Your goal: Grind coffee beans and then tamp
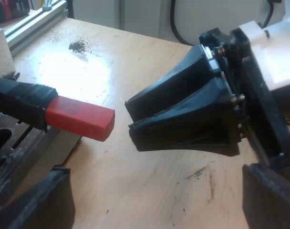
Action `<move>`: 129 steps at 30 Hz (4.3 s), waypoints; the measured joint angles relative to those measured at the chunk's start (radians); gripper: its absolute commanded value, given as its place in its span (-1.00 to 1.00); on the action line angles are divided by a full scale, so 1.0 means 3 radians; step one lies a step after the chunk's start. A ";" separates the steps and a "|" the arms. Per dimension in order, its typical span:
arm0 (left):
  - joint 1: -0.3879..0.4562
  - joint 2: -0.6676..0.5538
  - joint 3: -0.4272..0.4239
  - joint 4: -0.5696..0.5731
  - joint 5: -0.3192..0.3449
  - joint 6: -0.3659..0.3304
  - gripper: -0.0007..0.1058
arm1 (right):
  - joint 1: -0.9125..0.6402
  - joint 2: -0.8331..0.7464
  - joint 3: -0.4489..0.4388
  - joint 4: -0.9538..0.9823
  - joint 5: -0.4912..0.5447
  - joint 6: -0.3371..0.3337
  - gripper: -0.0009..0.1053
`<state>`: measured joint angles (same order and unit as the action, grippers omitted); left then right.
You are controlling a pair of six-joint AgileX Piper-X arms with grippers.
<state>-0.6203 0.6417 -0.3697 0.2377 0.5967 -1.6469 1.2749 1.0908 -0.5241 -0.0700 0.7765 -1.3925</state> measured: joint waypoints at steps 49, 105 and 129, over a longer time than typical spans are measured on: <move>0.0000 0.0000 0.0000 0.0000 0.0009 0.0000 0.41 | -0.0268 0.0361 0.0037 -0.0803 0.0143 -0.0636 -0.39; 0.0000 -0.1403 -0.0011 0.0941 -0.0478 0.0000 0.41 | -0.0871 0.0446 -0.1864 0.2562 -0.1318 0.0486 0.18; 0.0000 -0.1403 -0.0011 0.0941 -0.0478 0.0000 0.41 | -0.1190 0.0922 -0.1768 0.2244 -0.1679 0.0332 0.18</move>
<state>-0.6203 0.2208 -0.3730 0.5201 0.4532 -1.6469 0.9179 1.3673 -1.0544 0.6032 0.2729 -1.2928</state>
